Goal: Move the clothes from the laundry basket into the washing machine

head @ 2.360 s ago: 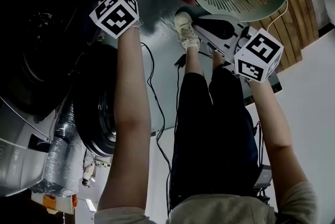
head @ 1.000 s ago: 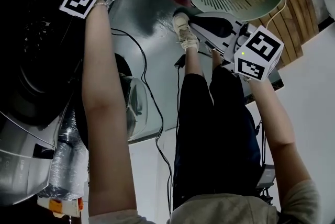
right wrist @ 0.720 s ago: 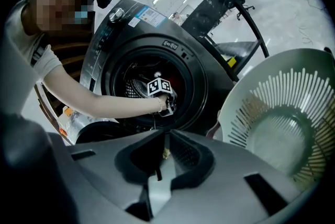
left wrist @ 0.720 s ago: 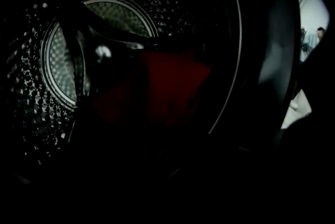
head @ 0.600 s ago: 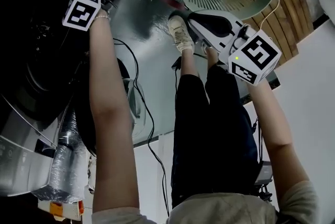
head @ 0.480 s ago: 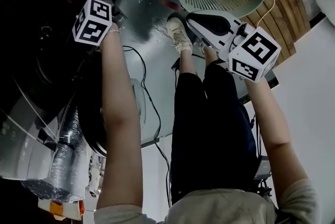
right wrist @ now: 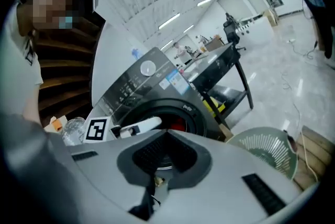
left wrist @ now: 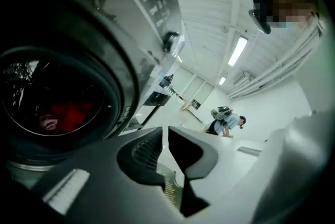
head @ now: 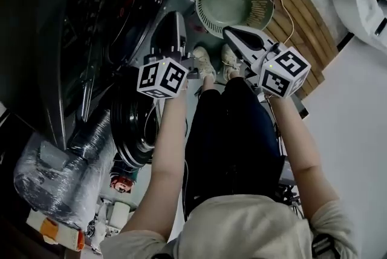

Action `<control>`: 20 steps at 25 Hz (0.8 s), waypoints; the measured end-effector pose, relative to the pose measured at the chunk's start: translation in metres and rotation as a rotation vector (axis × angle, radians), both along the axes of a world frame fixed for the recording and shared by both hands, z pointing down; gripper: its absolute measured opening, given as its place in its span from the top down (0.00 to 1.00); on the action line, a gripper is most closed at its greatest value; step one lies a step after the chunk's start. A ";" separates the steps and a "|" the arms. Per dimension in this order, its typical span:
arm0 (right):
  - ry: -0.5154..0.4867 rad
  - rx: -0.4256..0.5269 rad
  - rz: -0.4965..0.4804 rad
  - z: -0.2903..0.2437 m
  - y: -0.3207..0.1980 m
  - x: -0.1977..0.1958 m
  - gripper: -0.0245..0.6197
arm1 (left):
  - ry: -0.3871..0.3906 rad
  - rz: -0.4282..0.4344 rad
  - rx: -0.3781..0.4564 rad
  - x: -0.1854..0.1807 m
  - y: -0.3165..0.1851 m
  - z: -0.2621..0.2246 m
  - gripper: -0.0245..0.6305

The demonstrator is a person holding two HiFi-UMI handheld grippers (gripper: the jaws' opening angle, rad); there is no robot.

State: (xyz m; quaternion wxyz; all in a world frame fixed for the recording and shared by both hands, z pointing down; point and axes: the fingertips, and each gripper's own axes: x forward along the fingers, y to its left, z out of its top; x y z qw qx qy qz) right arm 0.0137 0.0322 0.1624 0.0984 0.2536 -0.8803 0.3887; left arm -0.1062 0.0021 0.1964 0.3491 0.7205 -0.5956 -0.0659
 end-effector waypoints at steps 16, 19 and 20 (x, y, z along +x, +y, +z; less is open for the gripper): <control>0.129 0.303 0.048 -0.224 0.021 0.022 0.95 | -0.162 0.434 0.103 0.062 0.069 -0.242 0.95; 0.147 0.345 -0.037 -0.244 0.031 0.012 0.95 | -0.198 0.493 0.164 0.065 0.070 -0.273 0.95; 0.149 0.363 -0.058 -0.252 0.033 0.009 0.95 | -0.234 0.500 0.177 0.064 0.069 -0.281 0.95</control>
